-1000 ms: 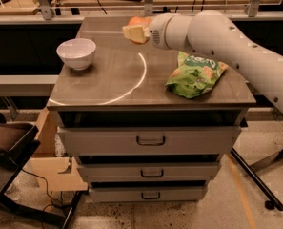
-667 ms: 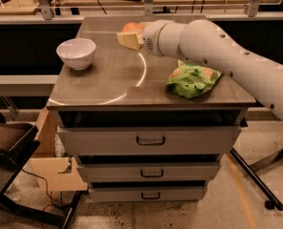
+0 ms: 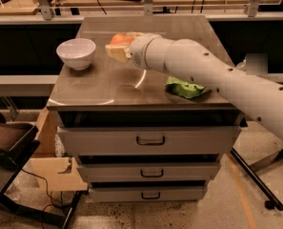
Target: Move orange near white bowl
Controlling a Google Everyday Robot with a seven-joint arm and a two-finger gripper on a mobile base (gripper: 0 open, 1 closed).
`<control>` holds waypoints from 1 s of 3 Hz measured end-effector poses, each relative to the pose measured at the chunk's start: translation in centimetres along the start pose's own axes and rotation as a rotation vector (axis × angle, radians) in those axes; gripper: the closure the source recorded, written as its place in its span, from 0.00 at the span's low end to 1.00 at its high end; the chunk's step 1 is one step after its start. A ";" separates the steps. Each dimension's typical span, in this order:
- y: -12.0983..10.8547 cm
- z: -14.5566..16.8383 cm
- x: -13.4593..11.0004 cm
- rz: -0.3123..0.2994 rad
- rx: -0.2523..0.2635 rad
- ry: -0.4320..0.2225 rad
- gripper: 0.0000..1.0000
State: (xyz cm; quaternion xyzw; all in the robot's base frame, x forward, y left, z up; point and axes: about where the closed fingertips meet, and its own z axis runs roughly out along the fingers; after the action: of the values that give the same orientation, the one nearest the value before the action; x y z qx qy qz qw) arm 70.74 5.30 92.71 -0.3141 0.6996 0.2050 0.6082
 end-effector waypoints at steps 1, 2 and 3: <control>2.0 1.1 1.2 -0.009 -0.038 -0.026 1.00; 3.7 2.1 2.2 -0.018 -0.076 -0.038 1.00; 5.1 3.1 3.3 -0.027 -0.114 -0.040 1.00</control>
Offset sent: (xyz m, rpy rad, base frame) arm -0.0180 0.0547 -0.0483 0.0222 -0.0351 0.1279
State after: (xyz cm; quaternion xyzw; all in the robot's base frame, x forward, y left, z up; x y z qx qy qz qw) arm 69.27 10.42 88.41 -0.3533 0.6704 0.2424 0.6058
